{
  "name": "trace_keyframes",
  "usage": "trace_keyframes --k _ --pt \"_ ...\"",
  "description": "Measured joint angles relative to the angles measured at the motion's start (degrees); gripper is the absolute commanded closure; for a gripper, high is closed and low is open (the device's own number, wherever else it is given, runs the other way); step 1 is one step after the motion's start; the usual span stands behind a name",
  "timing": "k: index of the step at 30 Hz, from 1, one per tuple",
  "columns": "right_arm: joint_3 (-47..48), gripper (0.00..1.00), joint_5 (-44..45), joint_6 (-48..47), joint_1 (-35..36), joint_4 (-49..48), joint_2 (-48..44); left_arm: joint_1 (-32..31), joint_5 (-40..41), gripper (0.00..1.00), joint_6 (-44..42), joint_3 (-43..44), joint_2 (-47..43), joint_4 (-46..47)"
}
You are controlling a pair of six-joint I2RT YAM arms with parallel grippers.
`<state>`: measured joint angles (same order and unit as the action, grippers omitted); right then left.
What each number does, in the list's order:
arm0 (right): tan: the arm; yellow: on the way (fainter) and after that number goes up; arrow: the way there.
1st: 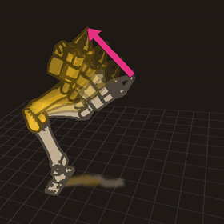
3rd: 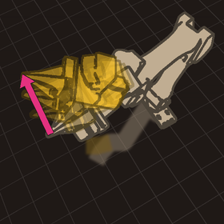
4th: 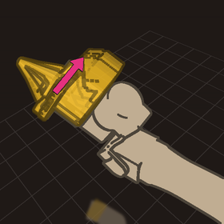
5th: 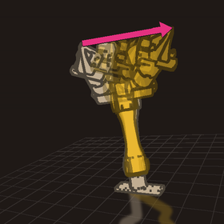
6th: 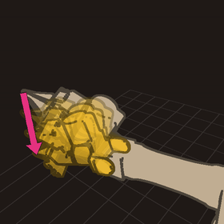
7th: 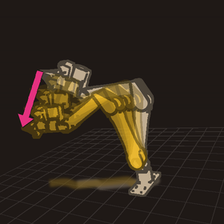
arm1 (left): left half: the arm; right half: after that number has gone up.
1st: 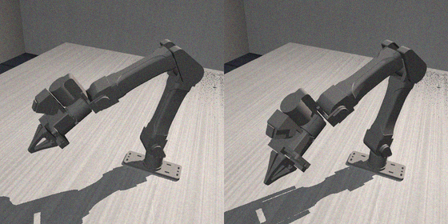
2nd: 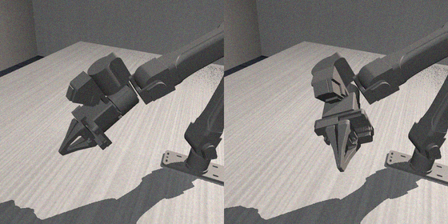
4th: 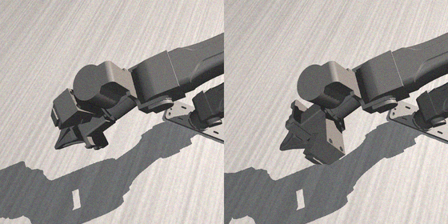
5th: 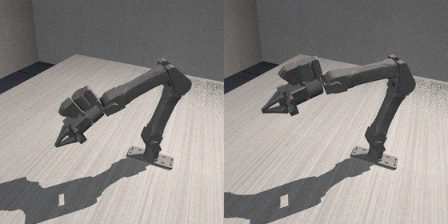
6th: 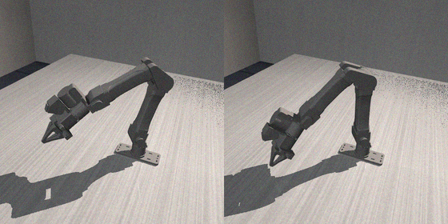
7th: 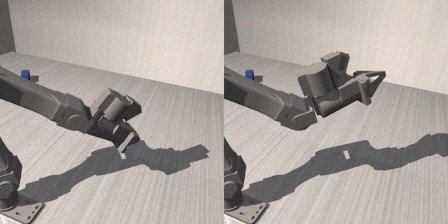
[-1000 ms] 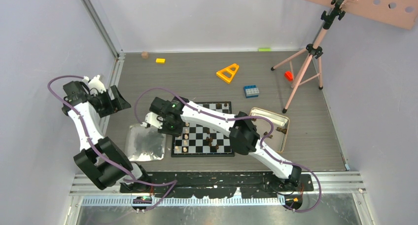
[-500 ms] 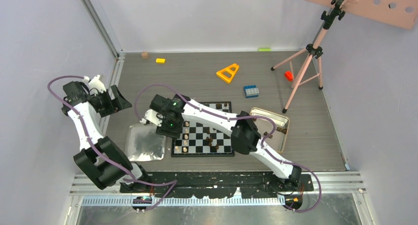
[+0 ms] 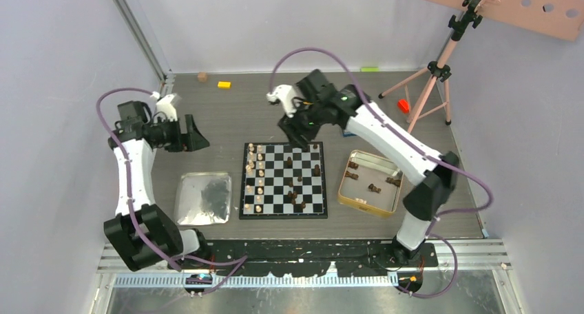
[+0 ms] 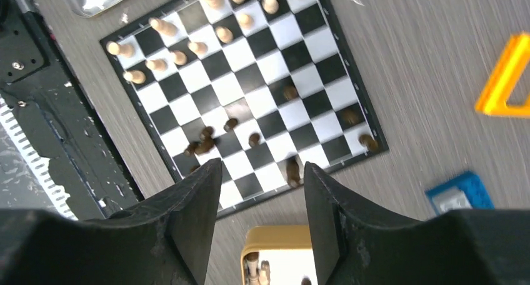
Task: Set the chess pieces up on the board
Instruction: Pick up the chess piece from the chessboard.
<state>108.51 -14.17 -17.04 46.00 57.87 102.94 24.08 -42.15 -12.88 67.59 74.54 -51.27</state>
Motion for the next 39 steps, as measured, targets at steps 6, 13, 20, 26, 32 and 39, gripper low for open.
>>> trace_keyframes --k 6,13,20,26,32,39 --pt "-18.3 0.44 -3.5 -0.2 -11.4 -2.8 -11.2 -11.0 0.3 0.18 -1.9 0.0 -4.1 0.2" --pt "-37.9 0.41 -6.2 -2.6 -28.8 -3.7 -19.5 -20.2 3.2 0.17 -2.6 0.0 -5.3 1.2" --pt "-46.3 0.40 -6.8 -7.8 -39.9 -2.4 -24.5 -23.3 5.5 0.17 -2.7 5.7 -1.0 1.3" --pt "-46.5 0.35 -3.4 -12.6 -44.9 -2.5 -21.1 -26.5 8.7 0.16 -4.2 15.3 7.8 0.7" --pt "-38.1 0.32 -0.8 -16.5 -45.2 -3.7 -10.8 -28.9 10.4 0.16 -5.4 17.7 12.3 0.2" --pt "-30.4 0.34 0.2 -20.3 -45.2 -3.5 -2.4 -29.6 11.2 0.15 -5.6 17.7 13.3 -0.1"
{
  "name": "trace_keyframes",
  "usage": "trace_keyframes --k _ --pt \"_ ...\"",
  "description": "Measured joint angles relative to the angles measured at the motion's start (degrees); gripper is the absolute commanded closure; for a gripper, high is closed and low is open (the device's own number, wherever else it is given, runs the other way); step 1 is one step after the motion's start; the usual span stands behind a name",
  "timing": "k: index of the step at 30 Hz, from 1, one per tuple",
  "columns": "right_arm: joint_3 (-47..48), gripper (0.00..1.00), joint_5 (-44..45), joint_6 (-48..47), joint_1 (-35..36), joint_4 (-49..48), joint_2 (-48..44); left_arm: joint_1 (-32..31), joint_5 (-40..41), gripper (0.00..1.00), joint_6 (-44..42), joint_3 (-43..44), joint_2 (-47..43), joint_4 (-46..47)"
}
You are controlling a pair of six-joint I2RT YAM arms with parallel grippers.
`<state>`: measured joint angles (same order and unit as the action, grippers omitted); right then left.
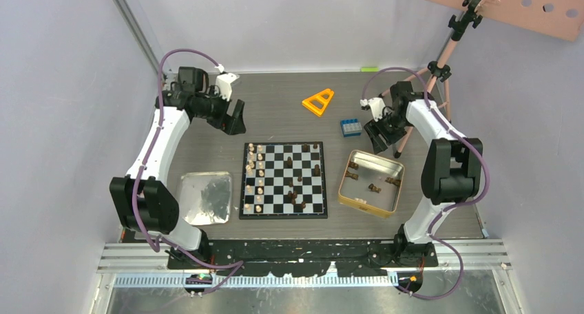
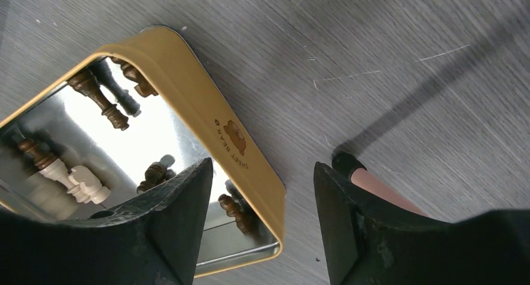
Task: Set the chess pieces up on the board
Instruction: Pick up the chess piece from the chessboard.
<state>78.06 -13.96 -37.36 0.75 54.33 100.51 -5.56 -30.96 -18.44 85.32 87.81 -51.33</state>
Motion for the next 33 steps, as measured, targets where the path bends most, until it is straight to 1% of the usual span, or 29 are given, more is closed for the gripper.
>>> trace_keyframes --k 7,9,12,17,20,23,26,31,33 --pt "0.8 0.39 -0.8 -0.5 0.0 2.0 0.9 -0.5 0.7 0.15 0.0 0.0 0.0 0.0" --pt "0.6 0.39 -1.9 -0.5 0.1 3.4 -0.4 -0.9 1.3 0.15 0.0 0.0 0.0 -0.1" --pt "-2.0 0.40 -2.9 -0.4 1.6 4.0 -5.0 -1.3 1.6 0.15 0.0 0.0 0.0 -0.2" --pt "-8.9 0.42 -4.4 1.2 8.2 3.0 -12.3 -2.0 1.9 0.15 0.0 0.0 0.0 -0.2" --pt "-11.2 0.43 -5.5 3.0 12.4 1.0 -12.8 -2.7 1.9 0.15 0.0 0.0 0.0 -0.2" --pt "-11.4 0.42 -6.6 5.2 17.0 -1.7 -12.7 -4.4 1.9 0.16 -0.2 -0.1 0.0 -0.2" --pt "-8.9 0.42 -7.8 7.4 21.8 -3.8 -11.2 -7.9 2.4 0.17 -1.1 -0.5 0.2 -0.2" --pt "-1.4 0.42 -8.7 10.5 29.2 -8.0 -5.1 -14.5 3.4 0.20 -2.7 -2.2 2.3 0.0" --pt "1.4 0.43 -8.7 12.1 31.6 -9.5 -2.5 -15.5 4.0 0.20 -2.7 -3.0 3.3 0.1"
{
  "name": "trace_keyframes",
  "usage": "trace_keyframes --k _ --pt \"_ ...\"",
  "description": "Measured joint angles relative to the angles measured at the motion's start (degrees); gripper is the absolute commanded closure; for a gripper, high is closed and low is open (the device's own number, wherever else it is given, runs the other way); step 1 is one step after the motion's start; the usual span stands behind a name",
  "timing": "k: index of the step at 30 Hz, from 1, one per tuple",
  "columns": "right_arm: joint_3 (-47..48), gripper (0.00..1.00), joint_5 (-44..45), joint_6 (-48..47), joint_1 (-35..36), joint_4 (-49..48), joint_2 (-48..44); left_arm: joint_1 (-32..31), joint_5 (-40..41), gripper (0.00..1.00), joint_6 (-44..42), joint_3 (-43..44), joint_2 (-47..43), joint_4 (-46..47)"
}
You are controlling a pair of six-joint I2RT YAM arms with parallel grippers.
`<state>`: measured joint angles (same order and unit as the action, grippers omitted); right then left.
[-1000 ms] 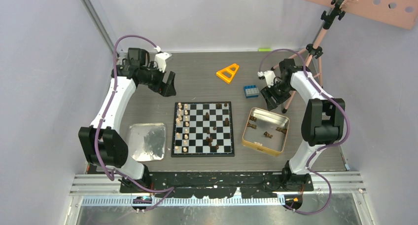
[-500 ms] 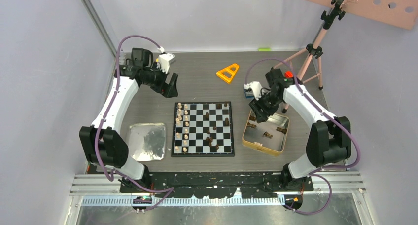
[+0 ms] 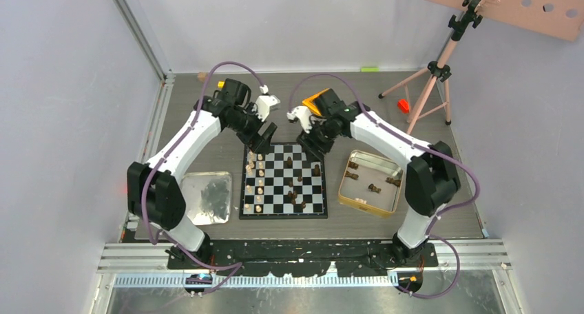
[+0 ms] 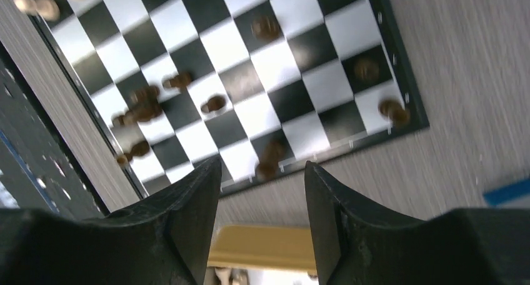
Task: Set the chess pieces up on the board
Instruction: Pick up the chess piece from the chessboard.
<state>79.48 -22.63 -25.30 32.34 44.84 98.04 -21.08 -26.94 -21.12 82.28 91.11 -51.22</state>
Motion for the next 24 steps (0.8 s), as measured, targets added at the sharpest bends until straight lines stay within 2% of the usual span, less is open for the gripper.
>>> trace_keyframes --k 6,10,20,24 --pt "11.6 0.44 0.2 3.7 3.6 -2.2 10.5 1.4 3.9 0.20 1.6 -2.1 -0.1 1.1" --pt "16.5 0.44 0.5 5.4 4.4 -3.1 16.1 5.0 4.6 0.20 1.8 -4.2 -1.7 1.4" --pt "20.6 0.45 0.6 6.6 7.0 -2.6 22.7 15.1 3.4 0.20 3.2 -5.6 -7.9 1.2" --pt "20.9 0.47 0.6 6.6 7.8 -2.1 22.8 16.7 3.4 0.19 4.2 -5.9 -8.0 1.3"
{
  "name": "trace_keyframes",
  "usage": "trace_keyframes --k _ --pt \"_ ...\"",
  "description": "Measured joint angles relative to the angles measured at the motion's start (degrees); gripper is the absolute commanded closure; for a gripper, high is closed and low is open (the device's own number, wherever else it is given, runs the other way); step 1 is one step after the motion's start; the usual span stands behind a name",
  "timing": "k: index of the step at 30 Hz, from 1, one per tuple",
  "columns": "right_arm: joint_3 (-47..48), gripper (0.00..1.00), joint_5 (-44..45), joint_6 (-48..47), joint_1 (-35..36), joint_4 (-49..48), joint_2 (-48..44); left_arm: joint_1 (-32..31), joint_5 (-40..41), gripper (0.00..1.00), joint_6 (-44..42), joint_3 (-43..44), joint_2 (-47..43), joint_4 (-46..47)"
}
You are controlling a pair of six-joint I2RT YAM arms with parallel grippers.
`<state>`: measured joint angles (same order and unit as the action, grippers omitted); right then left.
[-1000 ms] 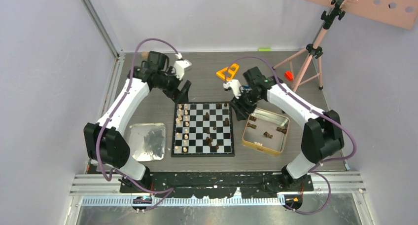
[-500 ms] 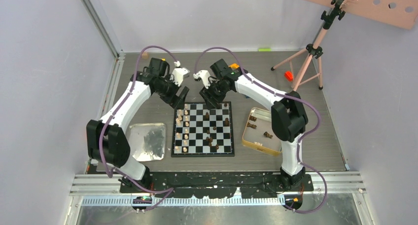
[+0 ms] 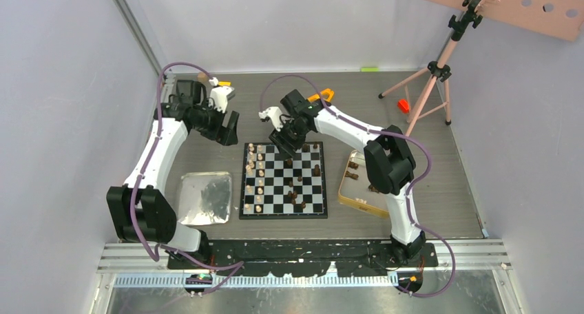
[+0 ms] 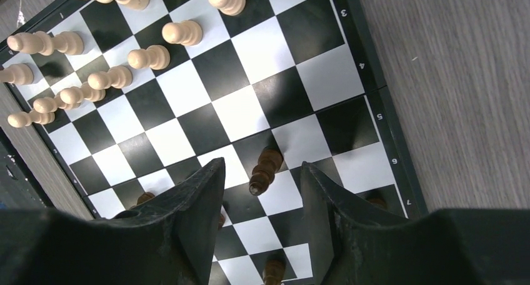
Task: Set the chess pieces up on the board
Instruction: Pick up the chess piece from the chessboard.
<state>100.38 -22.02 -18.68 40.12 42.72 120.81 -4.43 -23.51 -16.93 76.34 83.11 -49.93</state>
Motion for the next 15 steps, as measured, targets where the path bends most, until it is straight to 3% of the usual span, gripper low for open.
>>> trace_keyframes --k 9,15 --pt "0.3 0.57 1.2 -0.6 1.0 1.6 1.1 0.5 0.0 0.19 0.5 0.0 0.0 0.0" --pt "0.3 0.71 1.9 -0.9 1.0 2.7 2.6 1.1 0.1 0.19 1.1 0.0 0.0 0.0"
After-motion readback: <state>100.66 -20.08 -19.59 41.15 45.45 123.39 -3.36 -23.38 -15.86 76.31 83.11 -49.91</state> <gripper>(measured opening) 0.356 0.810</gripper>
